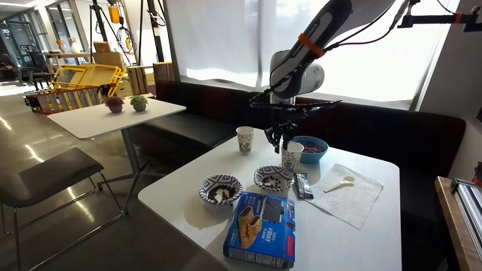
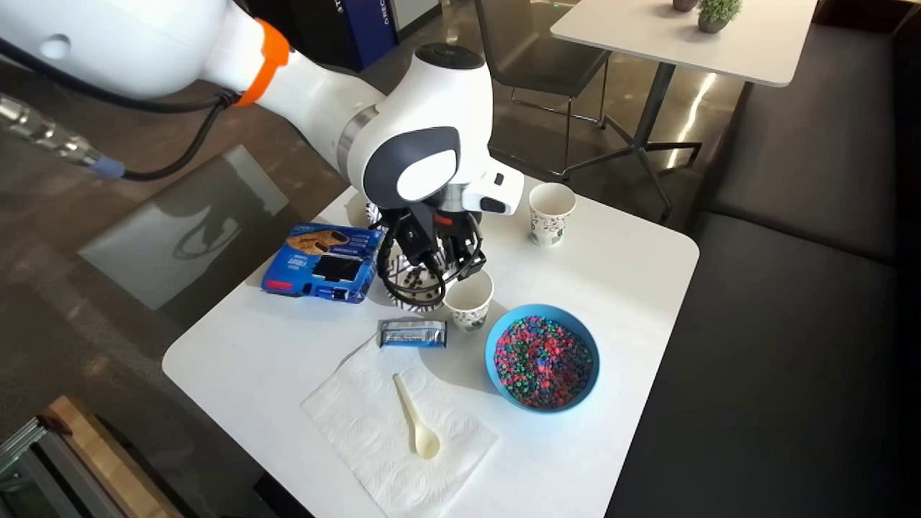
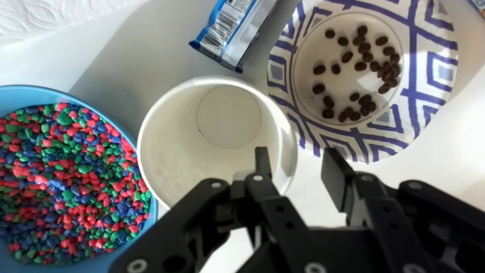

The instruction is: Move the cup to the left

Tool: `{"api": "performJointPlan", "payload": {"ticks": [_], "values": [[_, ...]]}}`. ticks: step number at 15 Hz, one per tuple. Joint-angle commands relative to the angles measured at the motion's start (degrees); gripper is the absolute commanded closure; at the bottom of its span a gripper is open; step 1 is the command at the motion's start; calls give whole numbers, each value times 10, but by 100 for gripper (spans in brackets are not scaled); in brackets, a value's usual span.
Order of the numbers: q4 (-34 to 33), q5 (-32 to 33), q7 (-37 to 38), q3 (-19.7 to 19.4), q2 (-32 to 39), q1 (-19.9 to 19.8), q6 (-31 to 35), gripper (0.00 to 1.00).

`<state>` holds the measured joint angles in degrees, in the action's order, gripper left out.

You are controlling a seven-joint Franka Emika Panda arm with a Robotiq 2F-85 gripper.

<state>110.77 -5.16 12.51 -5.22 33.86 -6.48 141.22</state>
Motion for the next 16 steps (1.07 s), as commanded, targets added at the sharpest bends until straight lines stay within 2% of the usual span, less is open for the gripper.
{"api": "performJointPlan", "payload": {"ticks": [1,2,8,13,16], "values": [[-24,8,5,-14,22,10,-17,95],[-25,12,7,-17,22,13,-18,100],[-15,47,6,-32,-7,36,-11,99],[-38,115,-6,-41,-7,62,2,99],[-60,137,-37,-28,0,62,-9,99]]}}
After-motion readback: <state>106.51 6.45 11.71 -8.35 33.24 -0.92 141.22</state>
